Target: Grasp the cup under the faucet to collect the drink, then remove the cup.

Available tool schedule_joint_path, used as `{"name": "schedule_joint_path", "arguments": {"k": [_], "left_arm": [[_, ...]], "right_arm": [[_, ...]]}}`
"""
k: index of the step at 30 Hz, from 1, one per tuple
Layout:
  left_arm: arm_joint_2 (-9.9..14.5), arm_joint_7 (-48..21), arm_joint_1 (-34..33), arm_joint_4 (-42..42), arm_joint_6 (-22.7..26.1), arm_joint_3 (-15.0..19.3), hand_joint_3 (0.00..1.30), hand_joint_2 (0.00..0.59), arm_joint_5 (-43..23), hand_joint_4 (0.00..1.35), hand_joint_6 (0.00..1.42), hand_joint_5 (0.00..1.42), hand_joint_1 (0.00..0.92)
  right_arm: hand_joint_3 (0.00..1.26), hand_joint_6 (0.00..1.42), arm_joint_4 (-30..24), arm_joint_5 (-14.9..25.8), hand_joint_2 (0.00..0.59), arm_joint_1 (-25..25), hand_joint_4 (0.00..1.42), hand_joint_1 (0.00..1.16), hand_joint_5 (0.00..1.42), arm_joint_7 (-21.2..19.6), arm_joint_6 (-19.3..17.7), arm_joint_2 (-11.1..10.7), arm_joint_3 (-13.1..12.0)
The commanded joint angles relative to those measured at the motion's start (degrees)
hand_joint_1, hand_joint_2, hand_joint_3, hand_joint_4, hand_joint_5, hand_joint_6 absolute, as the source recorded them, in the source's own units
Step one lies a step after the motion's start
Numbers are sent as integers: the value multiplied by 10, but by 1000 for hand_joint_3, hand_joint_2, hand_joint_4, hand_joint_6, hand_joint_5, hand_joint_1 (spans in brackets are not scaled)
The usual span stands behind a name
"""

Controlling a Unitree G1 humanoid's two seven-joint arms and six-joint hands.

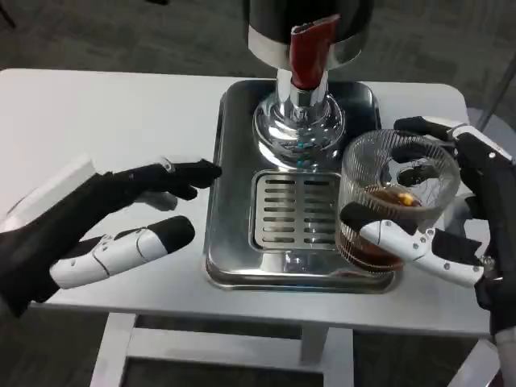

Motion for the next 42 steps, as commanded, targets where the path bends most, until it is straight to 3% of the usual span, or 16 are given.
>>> {"name": "schedule_joint_path", "arguments": {"k": [1,13,21,42], "left_arm": [[14,-9,4,-37,-8,-8,249,69,10,202,332,241,0],[40,-10,20,-139,-21,16,204,36,38,92,257,122,0],[53,-16,59,-202,-39,57,164,77,40,2,197,38,0],[52,-23,109,-228,-88,81,57,121,53,0,146,0,0]], "right_arm": [[860,1424,-38,17,159,14,1048,913,1321,15,-8,-6,-7],[872,1424,-91,49,159,36,1048,913,1336,58,2,-22,-31],[872,1424,-124,75,159,55,1059,913,1336,88,9,-38,-48],[885,1424,-153,101,162,95,1062,912,1350,124,5,-69,-64]]}}
